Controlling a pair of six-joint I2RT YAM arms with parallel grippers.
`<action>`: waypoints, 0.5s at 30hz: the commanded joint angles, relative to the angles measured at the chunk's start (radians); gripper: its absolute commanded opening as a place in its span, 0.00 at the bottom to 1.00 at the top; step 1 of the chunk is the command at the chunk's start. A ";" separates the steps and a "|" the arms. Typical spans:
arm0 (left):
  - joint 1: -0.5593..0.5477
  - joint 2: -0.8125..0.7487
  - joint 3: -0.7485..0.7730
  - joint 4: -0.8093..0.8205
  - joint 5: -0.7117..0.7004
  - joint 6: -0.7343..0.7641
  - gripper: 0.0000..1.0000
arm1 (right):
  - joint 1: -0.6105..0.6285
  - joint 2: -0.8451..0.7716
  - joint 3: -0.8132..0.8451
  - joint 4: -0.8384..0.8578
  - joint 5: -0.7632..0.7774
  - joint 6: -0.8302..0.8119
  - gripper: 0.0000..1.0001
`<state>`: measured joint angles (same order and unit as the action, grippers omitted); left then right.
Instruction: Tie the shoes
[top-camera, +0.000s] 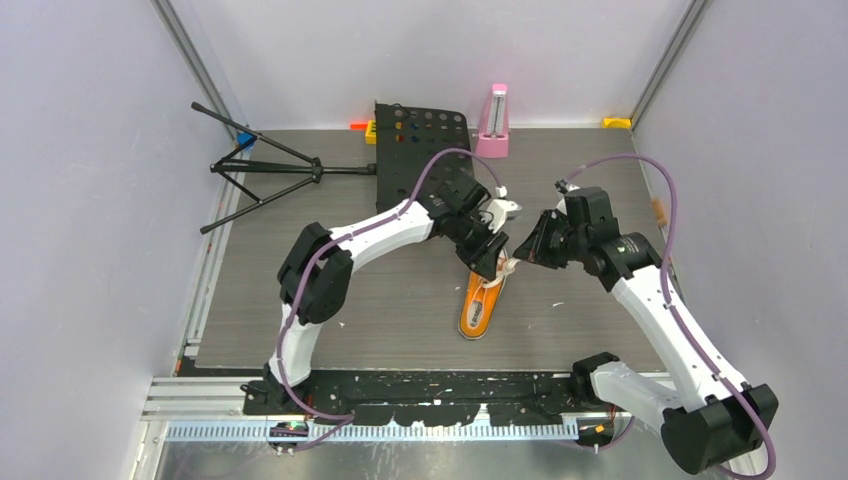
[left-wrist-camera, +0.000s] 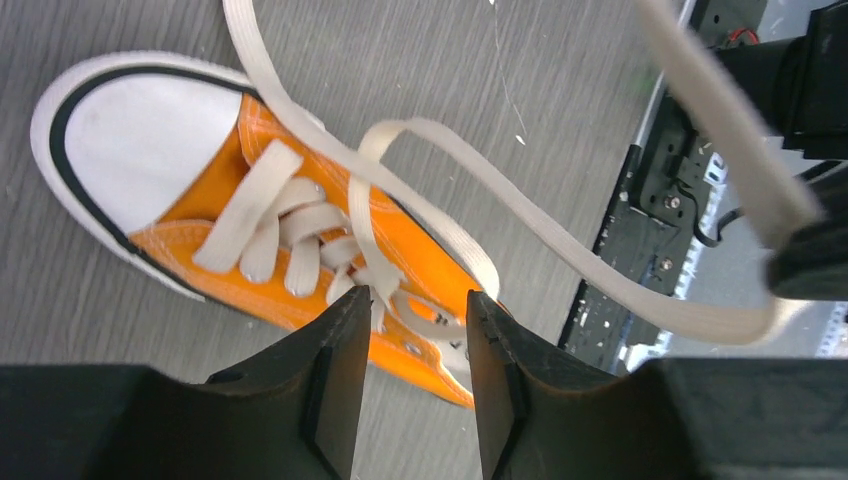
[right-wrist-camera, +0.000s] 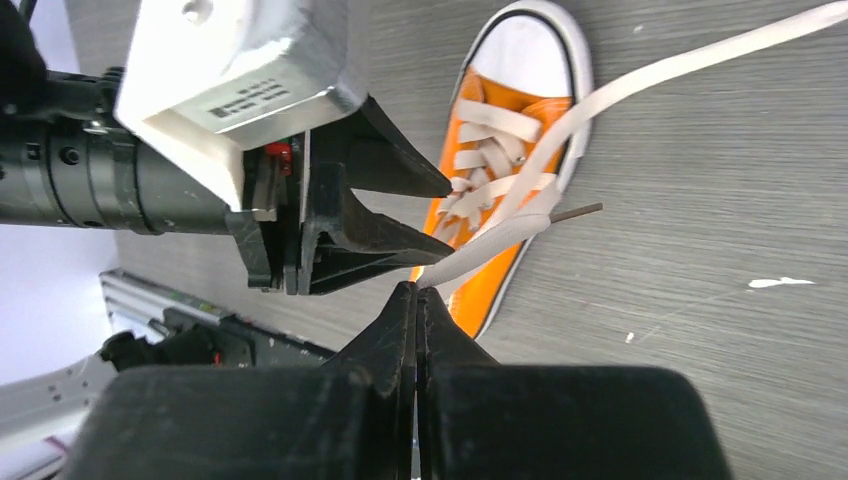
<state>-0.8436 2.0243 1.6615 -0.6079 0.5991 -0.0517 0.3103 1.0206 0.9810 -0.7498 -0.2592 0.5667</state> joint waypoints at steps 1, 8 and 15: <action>-0.017 0.056 0.094 -0.046 -0.008 0.107 0.43 | -0.002 -0.074 0.019 -0.024 0.148 0.011 0.00; -0.037 0.102 0.164 -0.077 -0.073 0.151 0.45 | -0.002 -0.095 0.008 0.030 0.138 0.058 0.00; -0.058 0.128 0.188 -0.101 -0.069 0.172 0.50 | -0.002 -0.100 0.025 0.069 0.098 0.092 0.00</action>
<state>-0.8867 2.1319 1.7988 -0.6739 0.5449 0.0818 0.3103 0.9401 0.9806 -0.7479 -0.1436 0.6266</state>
